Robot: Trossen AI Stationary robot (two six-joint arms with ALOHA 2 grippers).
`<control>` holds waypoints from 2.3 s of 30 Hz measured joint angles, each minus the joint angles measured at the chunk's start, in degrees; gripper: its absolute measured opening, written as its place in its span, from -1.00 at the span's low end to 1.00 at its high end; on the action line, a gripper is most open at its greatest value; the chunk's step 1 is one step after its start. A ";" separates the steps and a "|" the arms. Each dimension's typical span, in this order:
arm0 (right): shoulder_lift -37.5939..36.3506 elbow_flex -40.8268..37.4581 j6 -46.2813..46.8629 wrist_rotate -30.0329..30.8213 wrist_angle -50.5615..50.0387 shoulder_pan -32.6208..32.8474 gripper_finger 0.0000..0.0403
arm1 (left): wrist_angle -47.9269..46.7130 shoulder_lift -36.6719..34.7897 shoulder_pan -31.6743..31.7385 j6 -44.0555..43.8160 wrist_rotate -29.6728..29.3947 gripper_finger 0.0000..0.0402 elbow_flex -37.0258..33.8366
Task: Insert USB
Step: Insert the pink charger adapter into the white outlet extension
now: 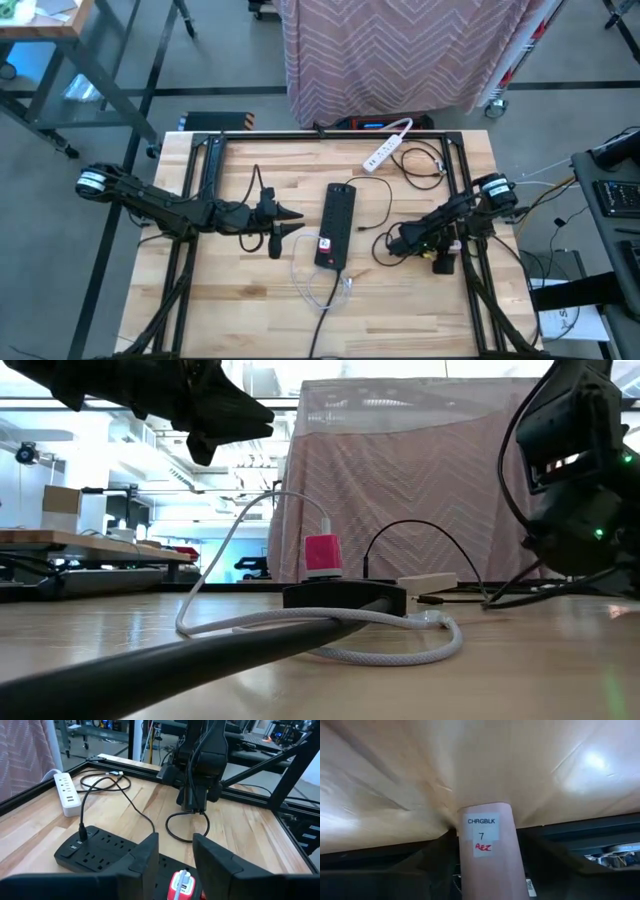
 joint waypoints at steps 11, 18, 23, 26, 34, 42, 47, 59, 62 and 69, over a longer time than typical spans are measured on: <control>-1.22 4.91 -0.45 0.58 -2.15 0.02 -0.50 | 0.02 0.00 0.00 0.00 -0.02 -0.41 0.00; -9.59 15.49 8.18 0.79 -6.23 3.94 -0.50 | 0.16 -0.15 -0.14 4.60 5.65 -0.42 0.00; -16.80 23.40 18.35 6.46 -1.78 8.49 -0.50 | 6.06 0.27 -1.44 8.83 7.36 -0.36 0.00; -19.90 26.07 20.35 14.55 6.26 11.47 -0.50 | 11.82 1.20 -3.81 13.06 9.06 -0.33 0.01; -22.46 23.70 1.48 21.98 46.24 14.96 -0.50 | 29.48 7.31 -8.67 27.05 16.95 -0.21 0.07; -22.45 16.43 -13.20 11.02 84.66 11.34 -0.50 | 45.38 15.69 -13.36 45.92 19.14 -0.01 0.08; -21.11 14.69 -5.35 7.71 92.37 7.55 -0.50 | 45.69 20.08 -14.68 53.04 14.72 0.14 4.01; -15.50 14.91 6.59 -2.95 91.81 5.14 -0.50 | 11.51 27.34 -15.19 56.07 2.43 0.41 22.27; -15.45 14.95 6.83 -3.11 89.63 4.73 -0.50 | 7.07 29.28 -15.19 53.97 2.38 0.41 27.22; -14.51 14.88 8.01 -3.00 88.27 4.22 -0.50 | -2.14 33.14 -15.19 50.60 2.25 0.34 34.04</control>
